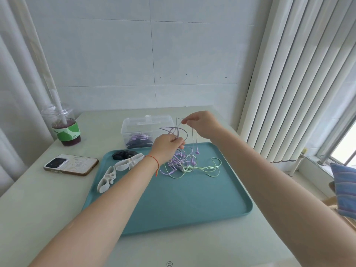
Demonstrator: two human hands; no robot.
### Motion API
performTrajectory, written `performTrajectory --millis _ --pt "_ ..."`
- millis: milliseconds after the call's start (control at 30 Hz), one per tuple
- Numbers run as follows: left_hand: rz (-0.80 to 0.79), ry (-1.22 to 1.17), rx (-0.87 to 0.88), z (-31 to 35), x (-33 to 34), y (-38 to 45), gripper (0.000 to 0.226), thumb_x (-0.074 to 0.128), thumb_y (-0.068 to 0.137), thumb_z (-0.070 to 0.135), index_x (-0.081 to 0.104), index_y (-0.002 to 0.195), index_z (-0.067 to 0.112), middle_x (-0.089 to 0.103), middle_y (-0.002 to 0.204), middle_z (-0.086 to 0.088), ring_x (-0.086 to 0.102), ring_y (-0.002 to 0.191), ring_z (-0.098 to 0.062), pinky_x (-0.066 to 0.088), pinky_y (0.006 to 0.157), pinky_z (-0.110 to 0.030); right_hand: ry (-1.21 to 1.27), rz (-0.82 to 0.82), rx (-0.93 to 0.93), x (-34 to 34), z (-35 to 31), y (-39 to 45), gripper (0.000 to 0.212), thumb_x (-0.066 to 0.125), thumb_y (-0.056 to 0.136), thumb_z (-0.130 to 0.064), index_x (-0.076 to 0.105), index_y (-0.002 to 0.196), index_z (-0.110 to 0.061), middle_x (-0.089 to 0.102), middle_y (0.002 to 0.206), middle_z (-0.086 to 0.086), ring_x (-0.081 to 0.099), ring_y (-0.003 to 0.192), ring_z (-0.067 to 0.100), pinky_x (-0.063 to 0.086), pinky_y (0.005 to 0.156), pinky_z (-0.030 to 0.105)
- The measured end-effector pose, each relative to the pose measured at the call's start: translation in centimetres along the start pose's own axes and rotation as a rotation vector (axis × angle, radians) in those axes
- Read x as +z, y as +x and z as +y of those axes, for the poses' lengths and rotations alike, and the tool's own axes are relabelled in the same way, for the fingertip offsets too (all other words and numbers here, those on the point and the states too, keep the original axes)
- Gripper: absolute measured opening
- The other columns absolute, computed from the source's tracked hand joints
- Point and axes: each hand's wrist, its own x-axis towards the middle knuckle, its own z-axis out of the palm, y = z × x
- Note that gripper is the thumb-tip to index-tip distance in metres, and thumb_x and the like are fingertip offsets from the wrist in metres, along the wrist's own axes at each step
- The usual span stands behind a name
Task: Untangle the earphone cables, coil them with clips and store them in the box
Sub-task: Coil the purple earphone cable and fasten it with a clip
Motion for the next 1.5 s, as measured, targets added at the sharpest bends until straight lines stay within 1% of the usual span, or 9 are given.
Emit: performTrajectory --millis 100,300,500,633,767,867,1100,1300,1500 --pt "0.114 -0.144 -0.03 -0.1 -0.7 0.1 0.028 0.048 0.099 0.028 0.073 0.092 0.019 0.074 0.096 0.002 0.062 0.09 -0.013 0.043 0.076 -0.024 0.036 0.116 -0.047 0.2 -0.2 0.4 0.022 0.052 0.095 -0.014 0.072 0.096 -0.023 0.046 0.054 -0.016 0.042 0.034 0.002 0.03 0.04 0.013" --pt "0.204 -0.489 -0.026 -0.3 -1.9 0.4 0.026 0.049 0.099 0.023 0.069 0.084 0.021 0.073 0.083 0.001 0.065 0.081 -0.011 0.05 0.089 -0.029 0.091 0.511 -0.045 -0.2 0.3 1.7 0.032 0.043 0.092 -0.007 0.073 0.1 -0.013 0.054 0.104 0.008 0.053 0.086 0.022 0.044 0.081 0.028" --pt "0.23 -0.637 -0.156 -0.6 -2.0 0.3 0.033 0.044 0.101 0.028 0.067 0.083 0.013 0.065 0.06 0.002 0.06 0.057 -0.009 0.049 0.063 -0.022 -0.08 0.322 0.153 0.1 2.2 1.4 0.032 0.042 0.083 -0.012 0.068 0.095 0.001 0.063 0.074 0.012 0.052 0.068 0.032 0.04 0.064 0.032" --pt "0.238 -0.62 -0.201 -0.9 -2.5 0.5 0.039 0.037 0.103 0.03 0.066 0.084 0.012 0.06 0.053 0.004 0.057 0.057 -0.016 0.048 0.059 -0.026 -0.169 0.296 0.266 0.2 3.5 1.0 0.019 0.042 0.084 -0.01 0.06 0.083 -0.004 0.059 0.092 0.013 0.056 0.092 0.035 0.041 0.08 0.035" --pt "0.201 -0.707 -0.212 -0.7 -3.5 0.7 0.037 0.036 0.102 0.024 0.064 0.085 0.01 0.058 0.051 0.003 0.054 0.056 -0.018 0.048 0.053 -0.024 -0.291 0.274 0.165 1.0 3.5 0.5 0.038 0.042 0.09 -0.007 0.051 0.126 -0.003 0.047 0.131 0.015 0.042 0.125 0.032 0.033 0.101 0.035" --pt "0.126 -0.88 -0.234 0.1 -4.0 0.8 0.037 0.035 0.103 0.026 0.063 0.087 0.008 0.06 0.054 -0.001 0.056 0.056 -0.018 0.05 0.057 -0.025 -0.049 0.187 -0.052 2.5 2.0 0.0 0.039 0.043 0.087 -0.002 0.064 0.117 -0.013 0.061 0.123 0.004 0.055 0.113 0.02 0.038 0.089 0.022" --pt "0.009 -1.142 -0.271 0.4 -4.3 0.9 0.039 0.034 0.105 0.029 0.063 0.097 0.004 0.07 0.077 -0.012 0.068 0.073 -0.023 0.058 0.069 -0.032 0.018 -0.207 -0.042 4.6 1.1 -1.1 0.024 0.056 0.093 -0.034 0.057 0.108 -0.015 0.066 0.083 0.001 0.051 0.055 0.005 0.039 0.054 0.024" --pt "-0.062 -0.482 -0.408 -0.5 -4.3 0.8 0.035 0.04 0.101 0.033 0.064 0.089 0.01 0.065 0.079 -0.004 0.062 0.055 -0.013 0.037 0.041 -0.017 0.063 -0.047 -0.023 2.2 1.7 -0.4 0.02 0.053 0.095 -0.027 0.067 0.086 -0.015 0.043 0.051 -0.006 0.038 0.041 0.017 0.035 0.041 0.021" --pt "0.144 0.265 -0.331 -1.0 -5.0 1.0 0.037 0.061 0.063 0.044 0.066 0.081 0.012 0.057 0.072 -0.012 0.054 0.066 -0.028 0.038 0.061 -0.028 0.172 0.019 -0.011 -0.1 0.8 0.2 0.029 0.043 0.094 -0.011 0.067 0.083 -0.022 0.043 0.047 -0.006 0.035 0.044 0.018 0.035 0.046 0.026"
